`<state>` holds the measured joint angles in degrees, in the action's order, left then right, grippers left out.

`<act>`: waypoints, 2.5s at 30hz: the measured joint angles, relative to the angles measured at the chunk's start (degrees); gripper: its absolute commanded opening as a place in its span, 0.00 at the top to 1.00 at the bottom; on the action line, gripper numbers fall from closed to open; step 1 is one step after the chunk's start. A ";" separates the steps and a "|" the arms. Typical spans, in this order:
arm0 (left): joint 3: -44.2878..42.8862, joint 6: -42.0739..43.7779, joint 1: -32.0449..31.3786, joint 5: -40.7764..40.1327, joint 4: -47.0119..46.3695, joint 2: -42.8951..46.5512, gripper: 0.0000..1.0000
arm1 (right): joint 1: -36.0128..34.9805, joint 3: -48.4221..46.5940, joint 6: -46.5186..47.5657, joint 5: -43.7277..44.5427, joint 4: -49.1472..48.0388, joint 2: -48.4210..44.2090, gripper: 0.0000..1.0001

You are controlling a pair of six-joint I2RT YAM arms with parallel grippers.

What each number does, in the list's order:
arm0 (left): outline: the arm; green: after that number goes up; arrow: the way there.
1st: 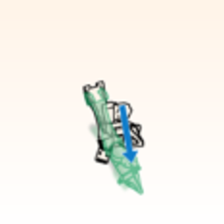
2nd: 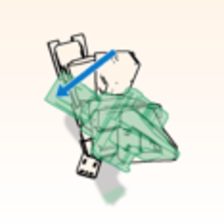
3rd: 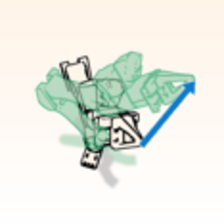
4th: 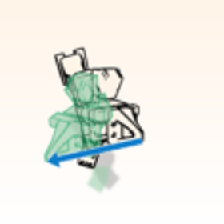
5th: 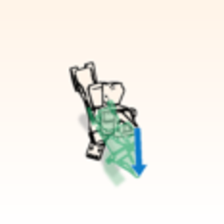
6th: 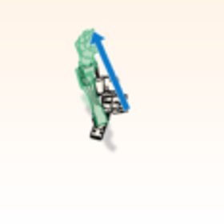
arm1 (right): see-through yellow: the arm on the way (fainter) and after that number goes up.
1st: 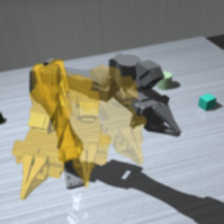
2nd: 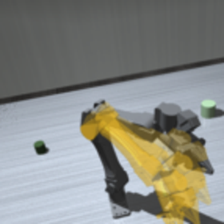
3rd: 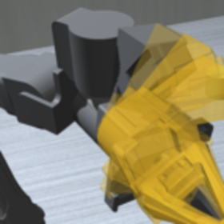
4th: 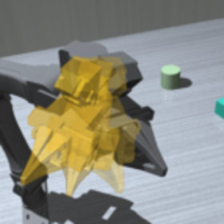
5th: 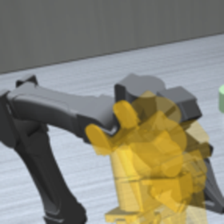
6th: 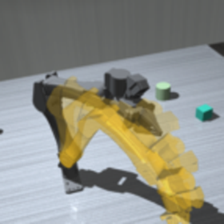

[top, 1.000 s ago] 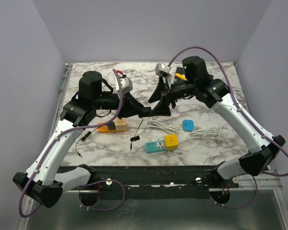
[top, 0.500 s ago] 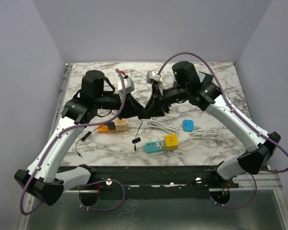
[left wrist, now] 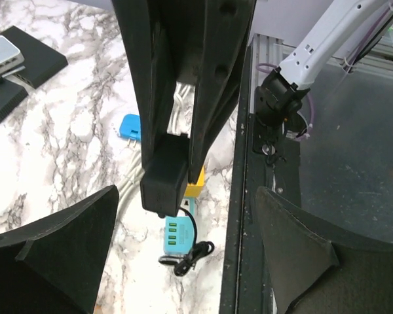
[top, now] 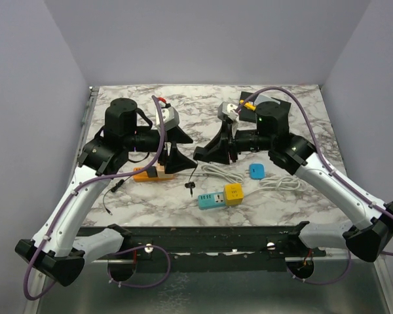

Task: Insert the plug
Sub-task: Pick up the plug from the center of the board, then adjust the plug at the socket.

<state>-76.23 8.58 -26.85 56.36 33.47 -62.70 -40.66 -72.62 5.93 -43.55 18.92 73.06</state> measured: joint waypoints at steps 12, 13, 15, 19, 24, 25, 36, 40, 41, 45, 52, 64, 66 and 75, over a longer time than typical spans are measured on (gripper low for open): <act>1.88 -0.83 0.00 3.54 0.02 -0.81 0.43 | 0.00 6.75 -10.84 -0.83 -18.80 -4.00 0.99; 1.88 -0.83 0.00 3.78 0.02 -1.18 0.51 | 0.00 6.99 -11.52 -1.01 -19.78 -4.00 0.99; 1.88 -0.85 0.00 4.37 0.00 -1.86 0.65 | 0.00 7.50 -12.68 -1.49 -21.64 -4.00 0.99; 1.88 -0.50 0.17 4.72 0.15 -2.25 0.88 | -0.02 8.50 -14.53 -3.15 -24.09 -4.00 0.99; 1.62 0.28 0.09 5.20 0.09 -2.25 1.00 | 0.00 8.55 -15.54 -4.46 -24.85 -3.96 0.60; 1.60 0.28 0.09 5.20 0.09 -2.25 1.00 | 0.00 8.55 -15.54 -4.52 -24.81 -3.96 0.50; 1.77 4.07 0.09 4.11 1.95 -1.01 1.00 | 0.02 1.77 -7.19 -4.63 -9.55 -3.67 0.40; 1.79 5.70 0.09 3.85 3.45 -1.01 1.00 | 0.00 -0.39 -5.07 -4.92 -6.80 -3.50 0.51; 1.79 5.99 0.09 3.82 3.76 -1.01 1.00 | 0.00 -0.72 -4.74 -5.11 -6.45 -3.30 0.52; 1.79 6.58 0.09 3.80 4.57 -1.01 1.00 | 0.02 -2.73 -4.02 -6.21 -4.68 -1.09 0.50; 1.79 8.11 0.15 2.62 6.54 -1.03 1.00 | 0.00 -6.03 -2.10 -8.87 0.92 2.93 0.98; 1.75 9.62 0.09 1.92 8.39 -1.03 0.53 | 0.00 -4.00 -2.29 -8.17 -0.35 2.67 0.99; 1.75 9.62 0.09 1.95 8.41 -1.03 0.53 | 0.00 -3.26 -3.26 -8.17 -1.42 2.67 0.99; 1.68 9.60 0.15 2.25 8.57 -1.42 0.81 | 0.00 -1.60 -6.62 -8.79 -5.16 2.49 0.99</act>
<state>-74.54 18.17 -26.70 58.61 42.04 -64.12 -40.66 -74.22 -0.69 -52.34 13.76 75.55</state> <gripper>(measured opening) 0.286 0.259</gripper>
